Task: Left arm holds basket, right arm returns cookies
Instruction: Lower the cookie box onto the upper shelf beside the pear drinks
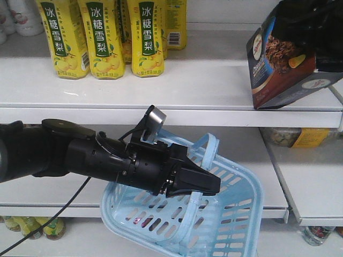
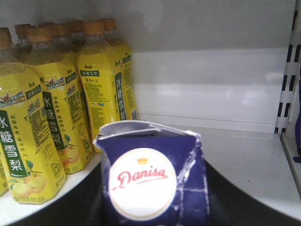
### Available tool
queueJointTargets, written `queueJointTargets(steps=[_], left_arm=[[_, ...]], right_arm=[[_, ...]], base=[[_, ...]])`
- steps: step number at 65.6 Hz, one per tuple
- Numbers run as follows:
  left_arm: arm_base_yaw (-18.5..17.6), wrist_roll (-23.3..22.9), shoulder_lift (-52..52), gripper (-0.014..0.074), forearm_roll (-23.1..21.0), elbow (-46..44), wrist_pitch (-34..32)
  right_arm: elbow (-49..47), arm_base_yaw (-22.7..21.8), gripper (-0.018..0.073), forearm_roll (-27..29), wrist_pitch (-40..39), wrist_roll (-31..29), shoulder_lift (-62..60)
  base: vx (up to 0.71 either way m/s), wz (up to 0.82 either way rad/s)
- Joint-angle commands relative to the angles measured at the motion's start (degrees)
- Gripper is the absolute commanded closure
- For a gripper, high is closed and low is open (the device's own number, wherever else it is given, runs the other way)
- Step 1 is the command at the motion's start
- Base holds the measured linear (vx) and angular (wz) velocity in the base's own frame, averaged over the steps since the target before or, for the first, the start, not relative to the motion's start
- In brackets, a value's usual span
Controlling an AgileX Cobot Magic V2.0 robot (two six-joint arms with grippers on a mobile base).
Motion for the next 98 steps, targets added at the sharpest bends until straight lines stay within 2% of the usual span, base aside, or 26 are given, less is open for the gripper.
queueJointTargets(steps=[1,14,44,59,75,88,98], left_arm=[[0.7,1.7,-2.9,0.0599,-8.9,-2.5,-1.2],[0.7,1.7,-2.9,0.0599,-8.9,-2.5,-1.2],[0.7,1.7,-2.9,0.0599,-8.9,-2.5,-1.2],[0.7,1.7,-2.9,0.0599,-8.9,-2.5,-1.2],[0.7,1.7,-2.9,0.0599,-8.9,-2.5,-1.2],[0.7,1.7,-2.9,0.0599,-8.9,-2.5,-1.2],[0.7,1.7,-2.9,0.0599,-8.9,-2.5,-1.2]], right_arm=[[-2.4,-0.5,0.0426,-3.0,-2.2,-1.1,2.4],[-8.2,-0.5,0.0426,-4.1,0.2,-1.1,0.9],[-12.9,-0.5,0.0426,-7.1,2.5,-0.8,0.6],[-12.9,-0.5,0.0426,-8.7,9.9,-0.4,6.5],[-12.5,-0.5,0.0426,-8.7,21.0,6.5,7.7],[-12.5,-0.5,0.0426,-8.4,32.3,6.5,8.0],[-12.5,-0.5,0.0424,-7.4,36.1,6.0,8.0]], base=[[0.00,0.00],[0.00,0.00],[0.00,0.00],[0.00,0.00],[0.00,0.00],[0.00,0.00],[0.00,0.00]])
